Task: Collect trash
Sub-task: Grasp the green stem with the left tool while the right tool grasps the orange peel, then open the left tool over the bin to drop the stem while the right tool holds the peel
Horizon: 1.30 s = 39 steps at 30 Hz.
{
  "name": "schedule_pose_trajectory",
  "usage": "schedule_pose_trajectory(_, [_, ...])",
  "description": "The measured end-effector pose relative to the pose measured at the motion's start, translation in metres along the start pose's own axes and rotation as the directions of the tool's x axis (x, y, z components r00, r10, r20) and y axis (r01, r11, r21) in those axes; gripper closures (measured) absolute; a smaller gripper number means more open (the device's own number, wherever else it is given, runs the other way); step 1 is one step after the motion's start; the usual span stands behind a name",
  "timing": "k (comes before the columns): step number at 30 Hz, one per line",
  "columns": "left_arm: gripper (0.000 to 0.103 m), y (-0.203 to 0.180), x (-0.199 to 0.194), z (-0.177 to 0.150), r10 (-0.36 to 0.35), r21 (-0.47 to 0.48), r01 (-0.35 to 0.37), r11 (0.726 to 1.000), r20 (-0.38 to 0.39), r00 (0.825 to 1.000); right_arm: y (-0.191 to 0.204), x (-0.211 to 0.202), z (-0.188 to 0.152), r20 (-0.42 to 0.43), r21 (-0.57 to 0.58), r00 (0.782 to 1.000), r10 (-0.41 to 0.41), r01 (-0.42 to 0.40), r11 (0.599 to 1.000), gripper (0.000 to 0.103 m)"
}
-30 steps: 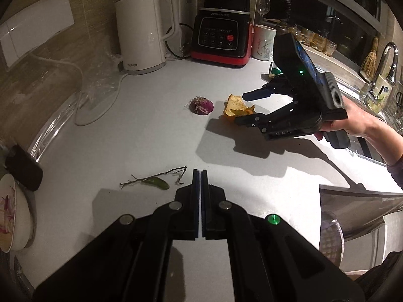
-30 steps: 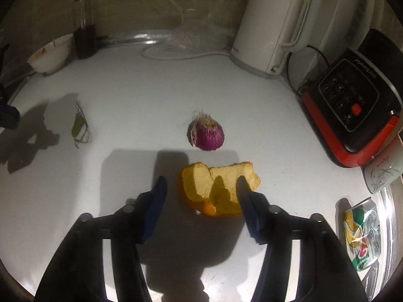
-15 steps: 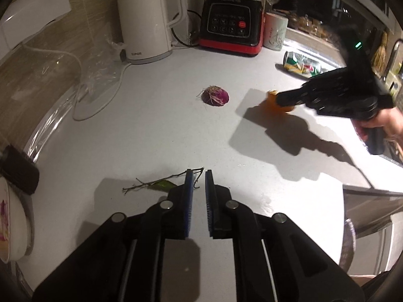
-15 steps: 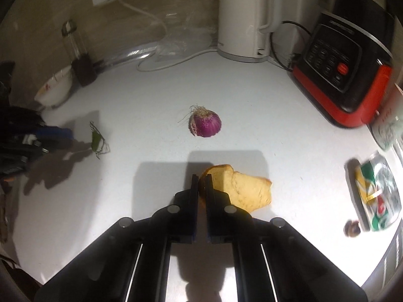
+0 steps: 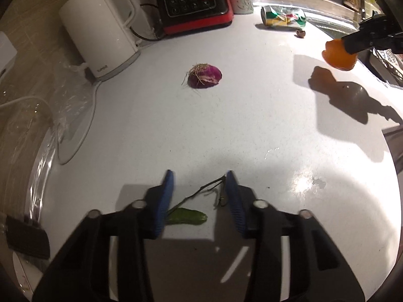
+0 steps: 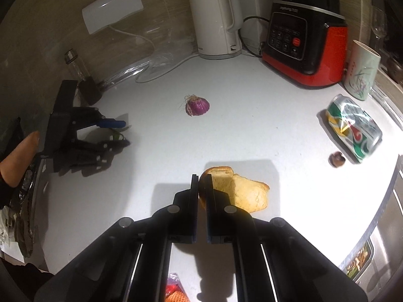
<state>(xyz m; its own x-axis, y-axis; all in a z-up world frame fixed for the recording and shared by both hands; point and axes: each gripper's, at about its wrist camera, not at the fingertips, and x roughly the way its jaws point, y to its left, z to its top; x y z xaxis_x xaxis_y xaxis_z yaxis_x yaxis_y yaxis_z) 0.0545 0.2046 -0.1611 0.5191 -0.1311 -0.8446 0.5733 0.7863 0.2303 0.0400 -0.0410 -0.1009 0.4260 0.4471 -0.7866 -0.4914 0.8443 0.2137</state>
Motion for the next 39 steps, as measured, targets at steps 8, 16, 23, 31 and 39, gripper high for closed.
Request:
schedule_pose_trajectory(8, [0.085,0.023,-0.006,-0.002,-0.098,-0.052,0.096,0.994,-0.026,0.995,0.003,-0.016,-0.018,0.022,0.048,1.000,-0.002,0.001,0.999,0.097])
schedule_pose_trajectory(16, [0.087,0.023,-0.028,-0.007,-0.146,-0.121,0.148,0.982,0.021,0.989,0.014,-0.032,-0.031,0.058,0.085,0.998,0.004,-0.009,0.996,0.097])
schedule_pose_trajectory(23, [0.087,-0.024,-0.066,0.015,-0.191,-0.107,0.203,0.973,0.117,0.975,0.031,-0.070,-0.066,0.108,0.138,0.994,0.012,-0.027,0.990,0.097])
schedule_pose_trajectory(31, [0.087,-0.124,-0.126,0.032,-0.294,-0.082,0.318,0.945,0.219,0.931,0.043,-0.135,-0.136,0.138,0.184,0.990,-0.008,-0.017,0.983,0.097])
schedule_pose_trajectory(39, [0.087,-0.242,-0.160,0.021,-0.334,-0.082,0.355,0.931,0.194,0.922,0.048,-0.190,-0.215,0.132,0.206,0.991,-0.023,-0.005,0.978,0.097])
